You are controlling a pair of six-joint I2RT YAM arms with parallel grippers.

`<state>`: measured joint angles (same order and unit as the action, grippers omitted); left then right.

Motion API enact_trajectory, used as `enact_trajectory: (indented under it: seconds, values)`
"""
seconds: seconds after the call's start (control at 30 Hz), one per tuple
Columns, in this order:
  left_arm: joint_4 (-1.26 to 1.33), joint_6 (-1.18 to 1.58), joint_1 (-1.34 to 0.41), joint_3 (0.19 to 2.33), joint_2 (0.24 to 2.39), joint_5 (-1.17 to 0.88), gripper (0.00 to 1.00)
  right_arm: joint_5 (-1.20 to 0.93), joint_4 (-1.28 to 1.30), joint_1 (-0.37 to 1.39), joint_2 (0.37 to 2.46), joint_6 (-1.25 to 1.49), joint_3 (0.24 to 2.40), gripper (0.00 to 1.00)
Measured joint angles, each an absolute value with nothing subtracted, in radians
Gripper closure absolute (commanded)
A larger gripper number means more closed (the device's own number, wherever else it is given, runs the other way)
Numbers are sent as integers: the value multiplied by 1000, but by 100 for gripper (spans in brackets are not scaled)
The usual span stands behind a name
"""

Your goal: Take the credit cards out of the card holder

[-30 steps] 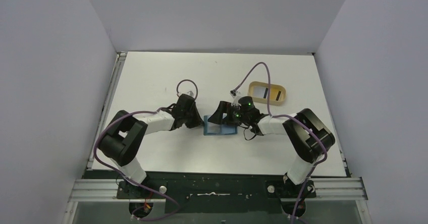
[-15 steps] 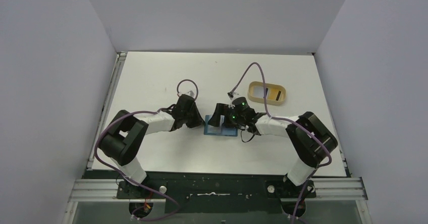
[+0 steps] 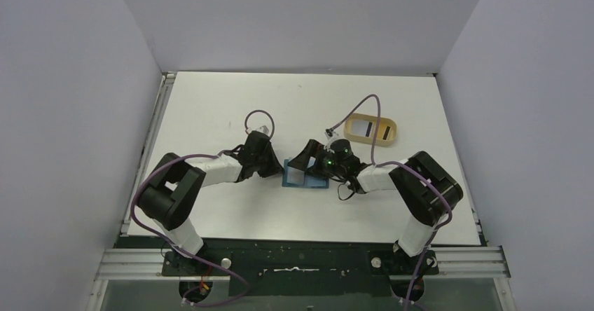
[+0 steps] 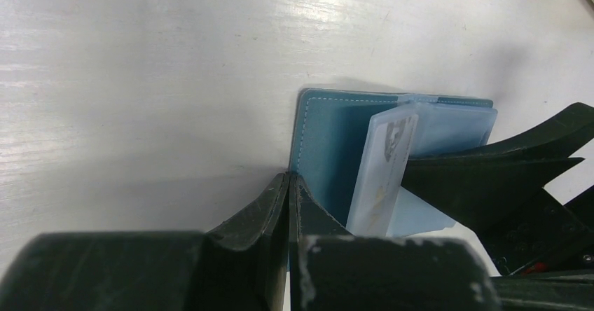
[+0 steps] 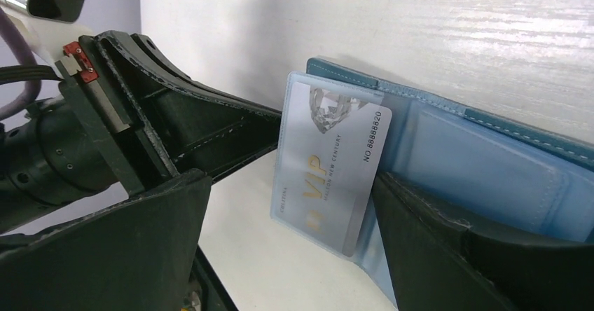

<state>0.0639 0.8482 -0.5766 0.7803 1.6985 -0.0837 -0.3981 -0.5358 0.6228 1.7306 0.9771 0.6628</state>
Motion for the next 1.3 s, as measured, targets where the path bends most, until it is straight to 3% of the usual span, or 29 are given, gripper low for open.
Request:
enact_trajectory:
  seconds: [0.67, 1.3]
  values:
    - [65, 832, -576, 781, 1699, -82, 100, -447, -989, 614, 1797, 1221, 532, 16]
    - [57, 826, -575, 781, 1694, -73, 100, -449, -581, 659, 1749, 1077, 681, 15]
